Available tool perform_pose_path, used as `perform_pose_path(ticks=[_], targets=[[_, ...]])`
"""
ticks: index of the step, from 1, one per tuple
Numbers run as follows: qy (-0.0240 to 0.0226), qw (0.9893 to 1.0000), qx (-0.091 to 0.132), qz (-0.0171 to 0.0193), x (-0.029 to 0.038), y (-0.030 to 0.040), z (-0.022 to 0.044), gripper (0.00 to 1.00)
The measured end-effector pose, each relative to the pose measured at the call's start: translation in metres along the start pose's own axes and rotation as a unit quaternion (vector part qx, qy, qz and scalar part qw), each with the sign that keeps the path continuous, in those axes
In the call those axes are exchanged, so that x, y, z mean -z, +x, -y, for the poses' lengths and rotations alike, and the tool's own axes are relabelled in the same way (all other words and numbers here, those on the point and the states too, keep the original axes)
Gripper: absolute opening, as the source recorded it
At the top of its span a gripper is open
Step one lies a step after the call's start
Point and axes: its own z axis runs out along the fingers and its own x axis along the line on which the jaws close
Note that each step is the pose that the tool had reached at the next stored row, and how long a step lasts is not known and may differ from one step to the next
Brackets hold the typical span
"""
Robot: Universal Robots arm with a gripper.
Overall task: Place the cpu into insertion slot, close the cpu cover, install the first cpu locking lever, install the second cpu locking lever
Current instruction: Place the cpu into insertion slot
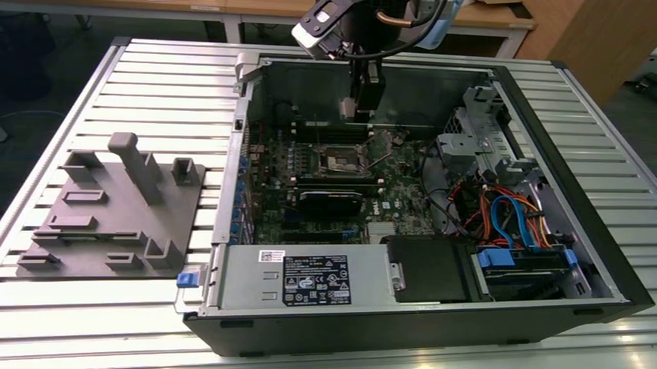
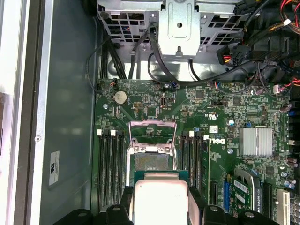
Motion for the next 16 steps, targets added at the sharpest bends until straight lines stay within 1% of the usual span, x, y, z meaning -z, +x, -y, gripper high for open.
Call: perform_pose_path(ticks=[3,16], targets=[[0.0000,1.0000,0.001,-0.0001,-0.0037,-0.0001,0.0006,0.54],[0.0001,1.0000,0.008,-0.0002,-0.0272,-0.0003,0.0035,0.54]])
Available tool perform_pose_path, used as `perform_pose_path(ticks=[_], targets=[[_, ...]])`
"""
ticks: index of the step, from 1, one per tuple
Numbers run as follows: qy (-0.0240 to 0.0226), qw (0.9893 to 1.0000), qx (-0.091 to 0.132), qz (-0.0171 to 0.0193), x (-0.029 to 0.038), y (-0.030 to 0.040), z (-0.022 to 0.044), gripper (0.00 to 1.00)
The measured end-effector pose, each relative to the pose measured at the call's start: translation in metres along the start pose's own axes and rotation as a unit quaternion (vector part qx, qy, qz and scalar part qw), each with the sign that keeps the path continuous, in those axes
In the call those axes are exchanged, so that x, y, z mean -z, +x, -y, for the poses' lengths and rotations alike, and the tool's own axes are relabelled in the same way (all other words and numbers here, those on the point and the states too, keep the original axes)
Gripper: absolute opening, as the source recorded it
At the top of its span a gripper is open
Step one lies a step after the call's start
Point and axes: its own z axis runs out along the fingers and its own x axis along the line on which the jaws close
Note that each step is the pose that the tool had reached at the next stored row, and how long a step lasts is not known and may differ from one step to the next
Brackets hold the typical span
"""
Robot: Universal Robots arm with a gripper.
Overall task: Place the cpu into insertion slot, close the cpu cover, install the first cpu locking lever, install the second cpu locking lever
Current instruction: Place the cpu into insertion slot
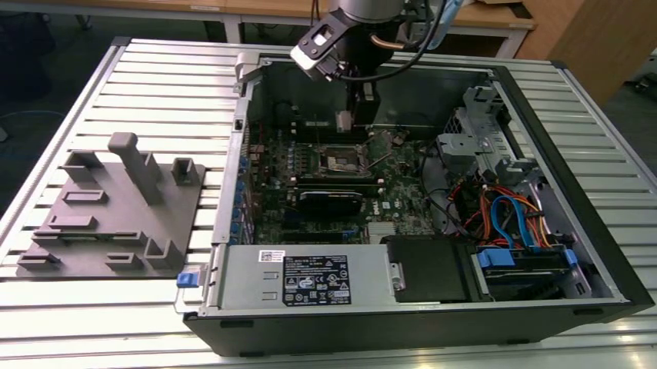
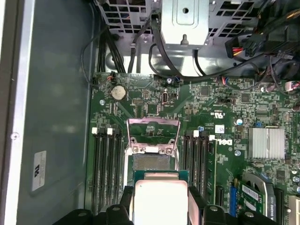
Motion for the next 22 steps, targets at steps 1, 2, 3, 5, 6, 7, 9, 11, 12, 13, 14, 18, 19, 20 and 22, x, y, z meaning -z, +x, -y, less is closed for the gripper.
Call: perform_pose_path(ticks=[1,2,3,5,6,7,9,11,12,13,14,18,19,20,22], targets=[[0.0000,1.0000,0.000,-0.0001,-0.0018,0.0000,0.0005,0.54],[0.0000,1.0000,0.001,-0.0001,-0.0036,0.0000,0.0011,0.54],[0.0000,1.0000,0.002,-0.0002,-0.0055,0.0000,0.0018,0.54],[0.0000,1.0000,0.003,-0.0003,-0.0091,-0.0001,0.0027,0.54],[0.0000,1.0000,0.004,-0.0002,-0.0109,-0.0001,0.0031,0.54],[0.0000,1.0000,0.004,-0.0003,-0.0127,-0.0001,0.0034,0.54],[0.0000,1.0000,0.004,-0.0003,-0.0164,-0.0001,0.0038,0.54],[0.0000,1.0000,0.004,-0.0003,-0.0217,-0.0002,0.0043,0.54],[0.0000,1.0000,0.004,-0.0003,-0.0235,-0.0002,0.0045,0.54],[0.0000,1.0000,0.004,-0.0003,-0.0254,-0.0002,0.0046,0.54],[0.0000,1.0000,0.004,-0.0003,-0.0273,-0.0002,0.0047,0.54],[0.0000,1.0000,0.005,-0.0003,-0.0345,-0.0003,0.0051,0.54],[0.0001,1.0000,0.005,-0.0002,-0.0362,-0.0004,0.0052,0.54],[0.0000,1.0000,0.005,-0.0002,-0.0380,-0.0004,0.0052,0.54],[0.0000,1.0000,0.005,-0.0003,-0.0418,-0.0004,0.0054,0.54]])
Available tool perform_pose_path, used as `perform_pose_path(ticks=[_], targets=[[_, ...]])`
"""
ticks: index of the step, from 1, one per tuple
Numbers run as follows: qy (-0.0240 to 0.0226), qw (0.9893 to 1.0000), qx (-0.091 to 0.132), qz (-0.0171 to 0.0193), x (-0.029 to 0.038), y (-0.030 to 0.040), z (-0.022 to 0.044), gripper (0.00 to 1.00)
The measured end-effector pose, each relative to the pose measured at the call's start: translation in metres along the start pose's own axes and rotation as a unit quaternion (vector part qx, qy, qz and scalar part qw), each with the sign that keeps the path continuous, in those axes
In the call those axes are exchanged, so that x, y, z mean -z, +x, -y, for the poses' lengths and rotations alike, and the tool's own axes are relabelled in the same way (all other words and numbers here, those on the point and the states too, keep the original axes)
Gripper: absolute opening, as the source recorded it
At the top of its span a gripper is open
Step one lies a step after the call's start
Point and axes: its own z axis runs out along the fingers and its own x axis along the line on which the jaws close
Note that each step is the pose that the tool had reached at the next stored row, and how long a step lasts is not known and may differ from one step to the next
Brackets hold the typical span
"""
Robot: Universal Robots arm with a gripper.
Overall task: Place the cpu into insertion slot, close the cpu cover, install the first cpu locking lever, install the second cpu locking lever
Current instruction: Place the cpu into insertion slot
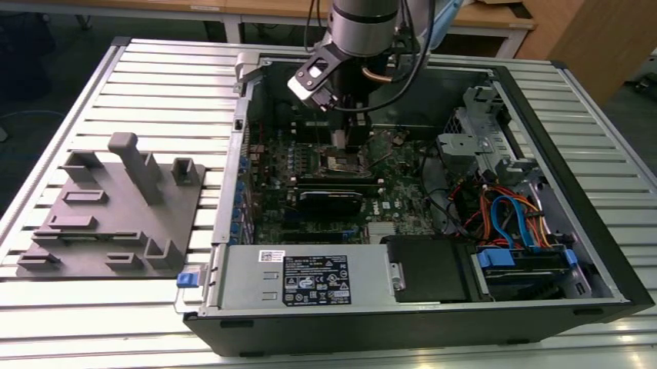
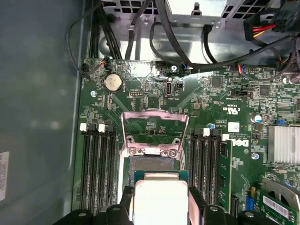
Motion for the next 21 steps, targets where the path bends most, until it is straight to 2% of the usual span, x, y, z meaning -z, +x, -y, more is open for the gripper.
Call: perform_pose_path(ticks=[4,18,21], targets=[[0.0000,1.0000,0.000,0.0000,-0.0069,-0.0001,0.0003,0.54],[0.0001,1.0000,0.000,-0.0001,-0.0094,-0.0001,0.0004,0.54],[0.0002,1.0000,0.000,0.0000,-0.0137,-0.0001,0.0006,0.54]])
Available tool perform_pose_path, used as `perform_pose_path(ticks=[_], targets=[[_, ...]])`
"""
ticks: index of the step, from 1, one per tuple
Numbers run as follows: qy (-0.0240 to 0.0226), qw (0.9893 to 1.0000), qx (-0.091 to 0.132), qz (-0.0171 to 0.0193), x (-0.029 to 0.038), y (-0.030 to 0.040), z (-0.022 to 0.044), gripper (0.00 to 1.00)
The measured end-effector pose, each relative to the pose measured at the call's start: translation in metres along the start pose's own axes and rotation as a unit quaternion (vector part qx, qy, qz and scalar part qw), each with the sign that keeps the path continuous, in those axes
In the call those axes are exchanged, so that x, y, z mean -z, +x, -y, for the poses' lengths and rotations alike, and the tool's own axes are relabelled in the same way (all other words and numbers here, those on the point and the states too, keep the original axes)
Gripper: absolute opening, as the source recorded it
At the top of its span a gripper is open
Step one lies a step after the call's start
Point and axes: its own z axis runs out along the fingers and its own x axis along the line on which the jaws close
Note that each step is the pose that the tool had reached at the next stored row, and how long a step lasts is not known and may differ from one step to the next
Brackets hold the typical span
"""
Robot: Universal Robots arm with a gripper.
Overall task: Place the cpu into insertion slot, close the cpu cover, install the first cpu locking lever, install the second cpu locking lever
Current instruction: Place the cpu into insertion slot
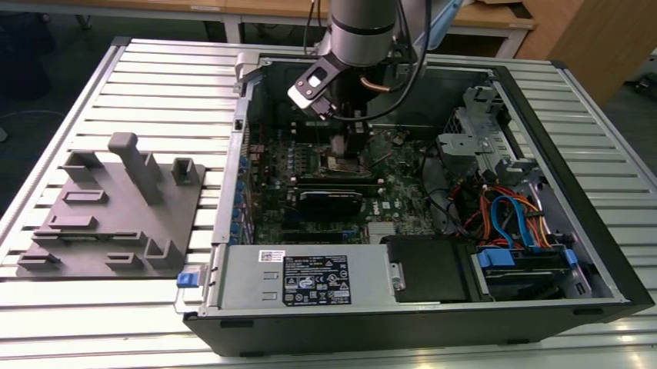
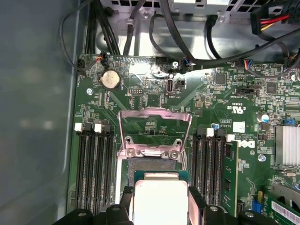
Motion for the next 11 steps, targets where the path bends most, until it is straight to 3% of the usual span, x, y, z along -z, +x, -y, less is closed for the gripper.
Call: perform_pose_path(ticks=[11], targets=[[0.0000,1.0000,0.000,0.0002,-0.0189,0.0035,0.0007,0.54]])
